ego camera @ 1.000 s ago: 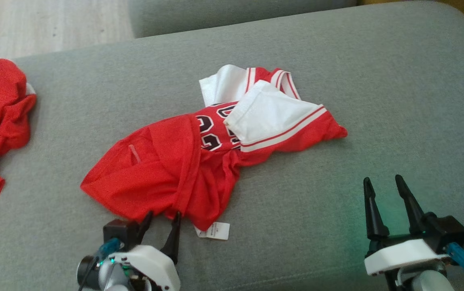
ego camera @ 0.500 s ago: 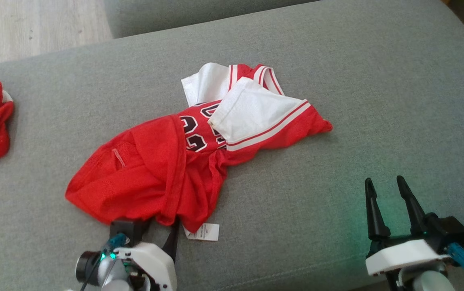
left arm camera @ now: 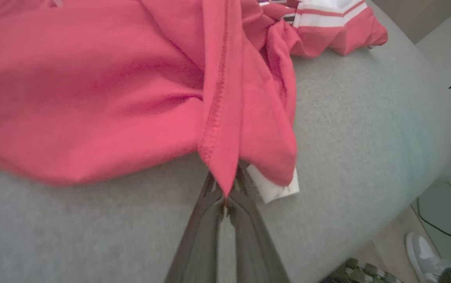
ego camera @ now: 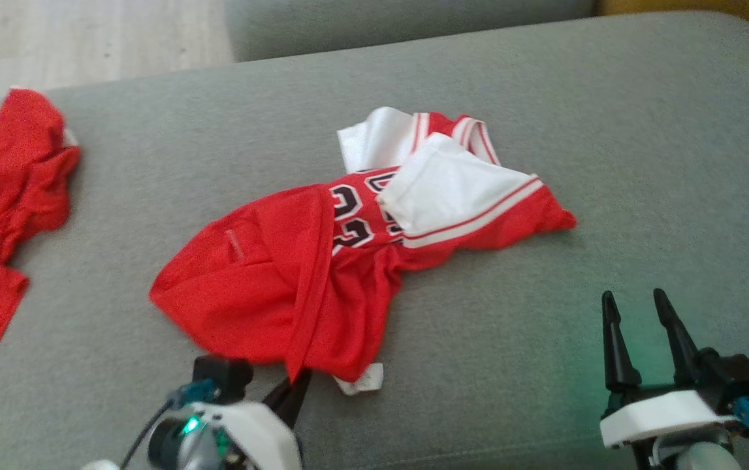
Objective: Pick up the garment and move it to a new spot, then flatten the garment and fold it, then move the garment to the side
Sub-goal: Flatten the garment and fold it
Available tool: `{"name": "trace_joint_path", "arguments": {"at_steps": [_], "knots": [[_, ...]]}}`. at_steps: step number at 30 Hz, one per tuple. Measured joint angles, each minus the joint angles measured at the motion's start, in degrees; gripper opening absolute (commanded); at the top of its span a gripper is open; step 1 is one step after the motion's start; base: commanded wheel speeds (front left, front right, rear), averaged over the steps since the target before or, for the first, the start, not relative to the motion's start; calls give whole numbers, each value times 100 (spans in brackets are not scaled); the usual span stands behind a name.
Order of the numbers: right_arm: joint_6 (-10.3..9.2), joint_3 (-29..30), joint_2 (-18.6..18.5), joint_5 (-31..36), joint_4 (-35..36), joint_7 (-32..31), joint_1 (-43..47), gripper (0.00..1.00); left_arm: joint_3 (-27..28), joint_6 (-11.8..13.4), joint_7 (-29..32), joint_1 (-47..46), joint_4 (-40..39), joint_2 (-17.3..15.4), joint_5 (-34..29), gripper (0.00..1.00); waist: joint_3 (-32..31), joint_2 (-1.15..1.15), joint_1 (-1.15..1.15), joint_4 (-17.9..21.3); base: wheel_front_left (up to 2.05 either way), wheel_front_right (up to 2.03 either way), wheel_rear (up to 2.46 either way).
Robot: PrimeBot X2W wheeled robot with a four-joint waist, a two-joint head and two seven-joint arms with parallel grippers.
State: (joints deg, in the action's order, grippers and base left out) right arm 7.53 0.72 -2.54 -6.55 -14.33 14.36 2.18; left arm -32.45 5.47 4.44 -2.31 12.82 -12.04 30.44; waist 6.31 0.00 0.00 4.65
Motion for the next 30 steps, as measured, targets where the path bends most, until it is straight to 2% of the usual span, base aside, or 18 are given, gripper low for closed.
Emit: {"name": "trace_joint_path", "arguments": {"at_steps": [7, 11, 13, 16, 17, 18, 19, 21, 23, 25, 30], "knots": [[0, 0, 0, 0, -3, 0, 129, 100, 261, 119, 1336, 1098, -2012, -1015, 659, 0, -158, 0, 0, -455, 0, 0, 0], [0, -33, 1, 0, -9, 0, 130, 100, 365, 164, 1841, 1592, -2573, -1189, 1209, 0, -224, 0, 0, -669, 0, 0, 0], [0, -54, 1, 0, -34, 0, 128, 100, 383, 163, 1940, 1700, -2527, -1199, 1421, 0, -249, 0, 0, -748, 0, 0, 0], [0, -85, 1, 0, -68, 0, 129, 100, 377, 99, 1965, 1713, -2221, -1042, 1720, 2, -285, 0, 0, -811, 0, 0, 0], [0, -94, 1, 0, -80, 0, 129, 100, 386, 78, 1925, 1698, -2072, -975, 1719, 27, -294, 0, 0, -817, 0, 0, 0], [0, -105, 1, 0, -94, 0, 129, 100, 410, 58, 1804, 1670, -1917, -898, 1719, 72, -304, 0, 0, -818, 0, 0, 0], [0, -125, 1, 0, -105, 0, 127, 100, 427, 53, 1701, 1614, -1747, -816, 1720, 100, -314, 0, 0, -810, 0, 0, 0], [0, -167, 1, 0, -127, 0, 128, 100, 478, -59, 1596, 1474, -1438, -654, 1842, 100, -329, 0, 0, -775, 0, 0, 0], [0, -193, 1, 0, -136, 0, 127, 100, 519, -43, 1405, 1339, -1120, -554, 1800, 100, -342, 0, 0, -721, 0, 0, 0], [0, -202, 1, 0, -148, 0, 127, 100, 554, 16, 1218, 1239, -839, -575, 1586, 100, -346, 0, 0, -647, 0, 0, 0], [0, -182, 1, 7, -151, 0, 128, 100, 739, 64, 901, 1224, -709, -543, 1600, 100, -314, 0, 0, -464, 0, 0, 0]]}}
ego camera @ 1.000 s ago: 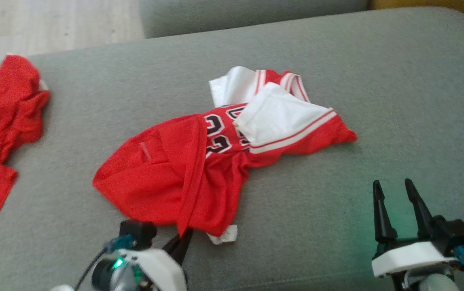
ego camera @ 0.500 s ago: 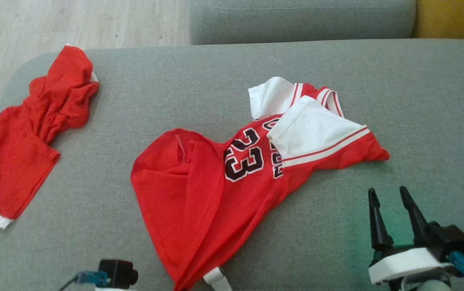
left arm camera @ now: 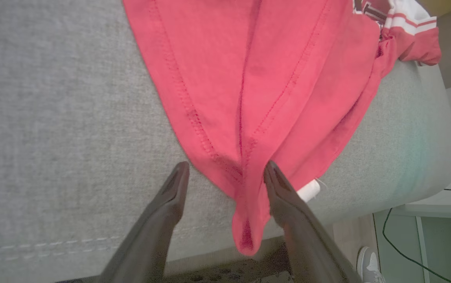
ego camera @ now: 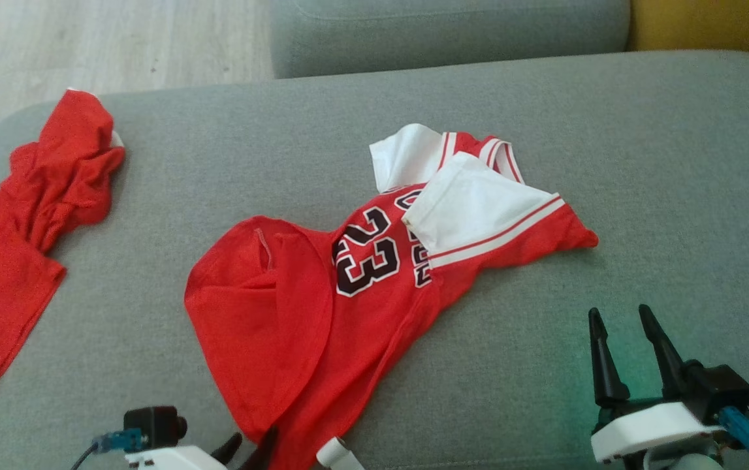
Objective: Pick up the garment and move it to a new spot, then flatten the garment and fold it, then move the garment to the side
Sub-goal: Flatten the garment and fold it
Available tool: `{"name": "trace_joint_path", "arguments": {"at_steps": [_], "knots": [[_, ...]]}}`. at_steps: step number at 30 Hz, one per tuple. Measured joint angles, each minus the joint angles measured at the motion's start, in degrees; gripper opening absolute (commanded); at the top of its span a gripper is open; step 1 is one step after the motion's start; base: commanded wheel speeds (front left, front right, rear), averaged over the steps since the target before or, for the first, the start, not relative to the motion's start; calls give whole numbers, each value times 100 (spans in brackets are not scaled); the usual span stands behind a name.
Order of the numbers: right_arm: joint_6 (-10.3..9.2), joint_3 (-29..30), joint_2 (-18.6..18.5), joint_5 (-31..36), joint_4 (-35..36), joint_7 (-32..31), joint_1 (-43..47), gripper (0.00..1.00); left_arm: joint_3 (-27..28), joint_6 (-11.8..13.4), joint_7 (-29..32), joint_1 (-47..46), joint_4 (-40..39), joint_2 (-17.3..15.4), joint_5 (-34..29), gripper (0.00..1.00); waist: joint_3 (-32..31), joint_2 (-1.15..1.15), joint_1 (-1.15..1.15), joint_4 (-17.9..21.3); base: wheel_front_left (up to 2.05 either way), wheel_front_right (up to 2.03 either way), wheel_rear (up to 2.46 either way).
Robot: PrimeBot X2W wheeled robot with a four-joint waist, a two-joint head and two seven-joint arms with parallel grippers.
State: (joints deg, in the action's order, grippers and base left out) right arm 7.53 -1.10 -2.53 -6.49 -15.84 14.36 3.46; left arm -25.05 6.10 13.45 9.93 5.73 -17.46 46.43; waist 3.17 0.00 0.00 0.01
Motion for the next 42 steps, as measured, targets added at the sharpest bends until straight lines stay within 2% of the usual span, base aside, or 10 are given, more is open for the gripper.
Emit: {"name": "trace_joint_path", "arguments": {"at_steps": [7, 15, 16, 19, 23, 30, 37, 38, 39, 42], "knots": [[0, 18, 0, 0, 5, 0, -2, 100, -13, 97, -390, -249, -330, 27, -383, 100, 144, 0, 0, 157, 0, 0, 0], [0, -111, -1, 53, 146, 0, -140, 100, -412, 102, -768, -1470, -428, 678, -910, 100, 297, 0, 0, 455, 0, 0, 0], [0, -157, -1, 53, 214, 0, -216, 100, -517, 21, -804, -1866, -200, 902, -916, 100, 364, 0, 0, 566, 0, 0, 0], [0, -222, -2, 52, 270, 0, -330, 100, -668, -64, -860, -2534, 335, 1222, -998, 100, 487, 0, 0, 744, 0, 0, 0], [0, -258, -2, 44, 283, 0, -407, 100, -743, -113, -822, -3289, 1232, 1410, -764, 100, 656, 0, 0, 1015, 0, 0, 0], [0, -271, -1, -16, 286, 0, -417, 100, -728, 187, -878, -3839, 2636, 1454, -642, 100, 854, 0, 0, 1450, 0, 0, 0], [0, -272, -1, -66, 283, 0, -417, 100, -694, 47, -1170, -4254, 3179, 1479, -259, 100, 905, 0, 0, 1589, 0, 0, 0], [0, -272, -1, -66, 283, 0, -417, 100, -694, 47, -1170, -4254, 3179, 1479, -259, 64, 905, 0, 0, 1589, 0, 0, 0], [0, -275, -1, -66, 280, 0, -419, 100, -770, 20, -1181, -4314, 3257, 1479, -230, 3, 906, 0, 0, 1598, 0, 0, 0], [0, -330, -1, -71, 271, 0, -436, 100, -1026, -144, -1248, -4417, 3462, 1480, -197, 0, 893, 0, 0, 1640, 0, 0, 0]]}}
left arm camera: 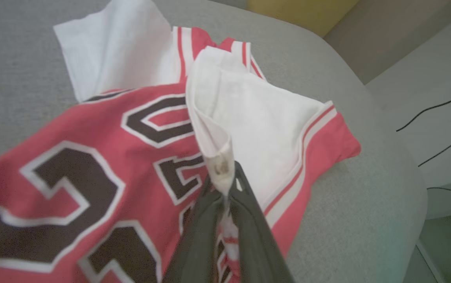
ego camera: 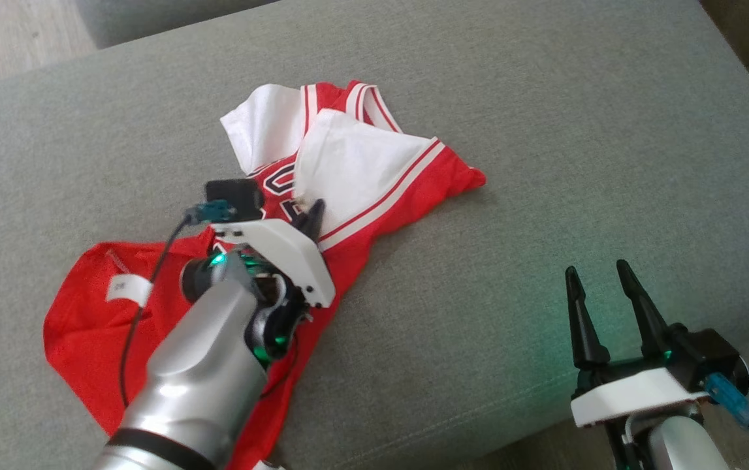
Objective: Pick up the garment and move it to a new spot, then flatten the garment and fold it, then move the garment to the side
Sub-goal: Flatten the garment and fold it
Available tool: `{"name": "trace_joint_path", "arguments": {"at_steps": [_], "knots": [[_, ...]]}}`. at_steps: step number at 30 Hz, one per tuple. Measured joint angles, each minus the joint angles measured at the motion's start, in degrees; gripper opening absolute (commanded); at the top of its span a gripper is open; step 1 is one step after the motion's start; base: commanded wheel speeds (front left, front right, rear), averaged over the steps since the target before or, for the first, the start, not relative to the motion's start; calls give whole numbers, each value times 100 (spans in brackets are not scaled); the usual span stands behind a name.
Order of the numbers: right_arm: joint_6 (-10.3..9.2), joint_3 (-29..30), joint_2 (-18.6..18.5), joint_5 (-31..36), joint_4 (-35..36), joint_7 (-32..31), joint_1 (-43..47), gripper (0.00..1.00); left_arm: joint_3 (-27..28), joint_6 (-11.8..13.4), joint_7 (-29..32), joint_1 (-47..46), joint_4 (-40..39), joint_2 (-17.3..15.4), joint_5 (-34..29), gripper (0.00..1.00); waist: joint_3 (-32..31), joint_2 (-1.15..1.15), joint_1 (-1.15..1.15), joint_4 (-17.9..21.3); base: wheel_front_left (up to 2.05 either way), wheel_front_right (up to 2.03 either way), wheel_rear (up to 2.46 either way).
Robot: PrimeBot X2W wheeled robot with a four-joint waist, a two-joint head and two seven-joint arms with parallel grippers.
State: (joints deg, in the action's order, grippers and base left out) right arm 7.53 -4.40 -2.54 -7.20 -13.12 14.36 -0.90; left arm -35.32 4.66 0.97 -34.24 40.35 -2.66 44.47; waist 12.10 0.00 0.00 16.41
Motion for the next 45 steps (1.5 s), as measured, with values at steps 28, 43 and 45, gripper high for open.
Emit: {"name": "trace_joint_path", "arguments": {"at_steps": [28, 43, 45], "knots": [[0, -1, 0, -121, -277, 0, 26, 100, -3724, -1048, -1389, 241, -523, -37, -1512, 100, -314, 0, 0, 336, 0, 0, 0], [0, 109, 0, -138, -304, 0, 43, 100, -2659, 268, -1174, 12, -595, -549, -903, 100, -364, 0, 0, 272, 0, 0, 0], [0, 98, 0, -138, -304, 0, 44, 100, -2256, 708, -969, -391, -389, -991, -876, 100, -341, 0, 0, 257, 0, 0, 0]]}}
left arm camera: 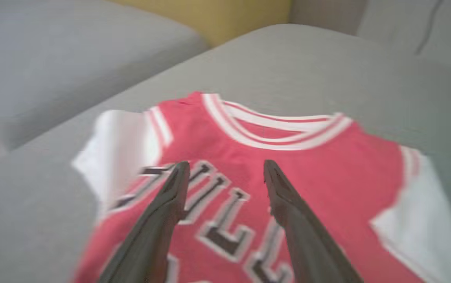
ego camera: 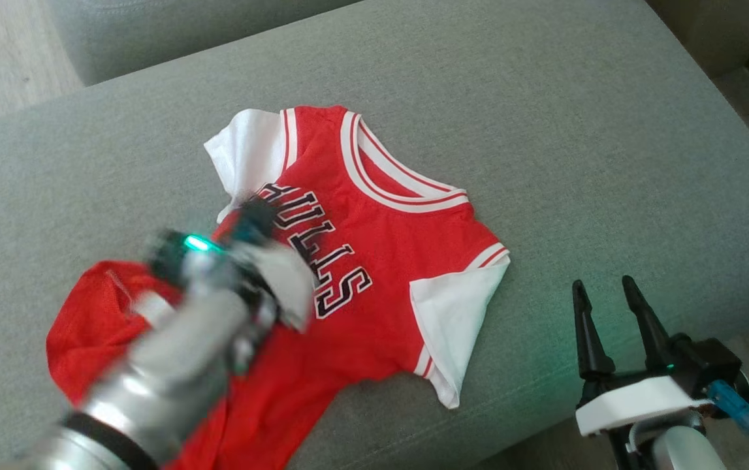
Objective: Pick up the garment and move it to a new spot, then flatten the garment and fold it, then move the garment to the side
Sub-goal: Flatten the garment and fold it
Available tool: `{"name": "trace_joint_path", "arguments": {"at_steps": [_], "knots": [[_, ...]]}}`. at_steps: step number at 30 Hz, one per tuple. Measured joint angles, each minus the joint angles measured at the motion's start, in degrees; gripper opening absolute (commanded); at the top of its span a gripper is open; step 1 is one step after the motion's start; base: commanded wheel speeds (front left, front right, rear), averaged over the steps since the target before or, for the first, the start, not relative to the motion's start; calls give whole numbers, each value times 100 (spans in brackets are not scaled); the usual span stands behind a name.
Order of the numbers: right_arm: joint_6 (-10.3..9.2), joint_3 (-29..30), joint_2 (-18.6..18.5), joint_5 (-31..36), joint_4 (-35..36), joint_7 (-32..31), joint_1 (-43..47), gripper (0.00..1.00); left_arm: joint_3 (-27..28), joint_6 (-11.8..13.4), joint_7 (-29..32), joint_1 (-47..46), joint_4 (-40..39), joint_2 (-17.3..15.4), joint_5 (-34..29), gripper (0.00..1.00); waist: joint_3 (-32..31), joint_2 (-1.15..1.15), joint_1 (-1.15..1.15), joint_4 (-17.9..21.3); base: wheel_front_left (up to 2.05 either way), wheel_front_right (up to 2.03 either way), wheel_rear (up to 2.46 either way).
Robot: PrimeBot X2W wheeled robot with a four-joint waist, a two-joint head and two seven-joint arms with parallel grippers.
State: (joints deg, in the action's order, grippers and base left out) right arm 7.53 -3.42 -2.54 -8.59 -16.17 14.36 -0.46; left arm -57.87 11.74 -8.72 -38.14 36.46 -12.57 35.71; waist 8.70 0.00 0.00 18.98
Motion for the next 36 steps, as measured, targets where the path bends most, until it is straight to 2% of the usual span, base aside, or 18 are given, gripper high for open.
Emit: {"name": "trace_joint_path", "arguments": {"at_steps": [3, 6, 9, 15, 16, 17, 19, 21, 22, 24, 29, 33, 34, 35, 36], "knots": [[0, -24, 0, -12, 1, 0, -1, 100, 244, 136, 285, -244, 172, -220, 177, 100, 35, 0, 0, 10, 0, 0, 0], [0, -62, 0, -43, 0, 0, -2, 100, 281, 67, 587, -271, 387, -258, 323, 100, 84, 0, 0, 34, 0, 0, 0], [0, -102, 0, -43, 0, 0, -5, 100, 293, -152, 1081, -272, 670, -275, 565, 100, 126, 0, 0, 75, 0, 0, 0], [0, -116, 0, -43, 0, 0, -12, 100, 307, -274, 1575, -348, 958, -304, 743, 100, 201, 0, 0, 160, 0, 0, 0], [0, -118, 0, -43, 0, 0, -13, 100, 316, -301, 1610, -384, 1004, -303, 790, 28, 216, 0, 0, 173, 0, 0, 0], [0, -120, 0, -43, 0, 0, -14, 100, 318, -398, 1714, -426, 1042, -308, 843, 0, 229, 0, 0, 190, 0, 0, 0], [0, -147, 0, -43, 0, 0, -21, 100, 345, -539, 1813, -479, 1092, -334, 931, 0, 254, 0, 0, 234, 0, 0, 0], [0, -152, 0, -43, 0, 0, -23, 100, 490, -510, 1669, -514, 1133, -337, 988, 0, 295, 0, 0, 270, 0, 0, 0], [0, -151, 0, -43, 0, 0, -31, 100, 528, -407, 1391, -637, 1199, -372, 958, 0, 347, 0, 0, 297, 0, 0, 0], [0, -166, 0, -54, -2, 0, -78, 100, 572, -385, 1085, -846, 1260, -456, 846, 0, 391, 0, 0, 322, 0, 0, 0], [0, -245, 1, -129, -4, 0, -307, 100, 684, -391, 223, -1635, 1466, -744, 491, 0, 450, 0, 0, 463, 0, 0, 0], [0, -299, 0, -156, -36, 0, -314, 100, 669, -481, -147, -2102, 1758, -767, 301, 0, 461, 0, 0, 545, 0, 0, 0], [0, -318, 0, -160, -51, 0, -313, 100, 666, -545, -146, -2125, 1863, -762, 291, 35, 454, 0, 0, 561, 0, 0, 0], [0, -330, 0, -167, -67, 0, -314, 100, 662, -620, -130, -2113, 1995, -743, 302, 98, 444, 0, 0, 575, 0, 0, 0], [0, -342, 0, -193, -81, 0, -313, 100, 658, -691, -99, -2079, 2123, -727, 331, 100, 432, 0, 0, 591, 0, 0, 0]]}}
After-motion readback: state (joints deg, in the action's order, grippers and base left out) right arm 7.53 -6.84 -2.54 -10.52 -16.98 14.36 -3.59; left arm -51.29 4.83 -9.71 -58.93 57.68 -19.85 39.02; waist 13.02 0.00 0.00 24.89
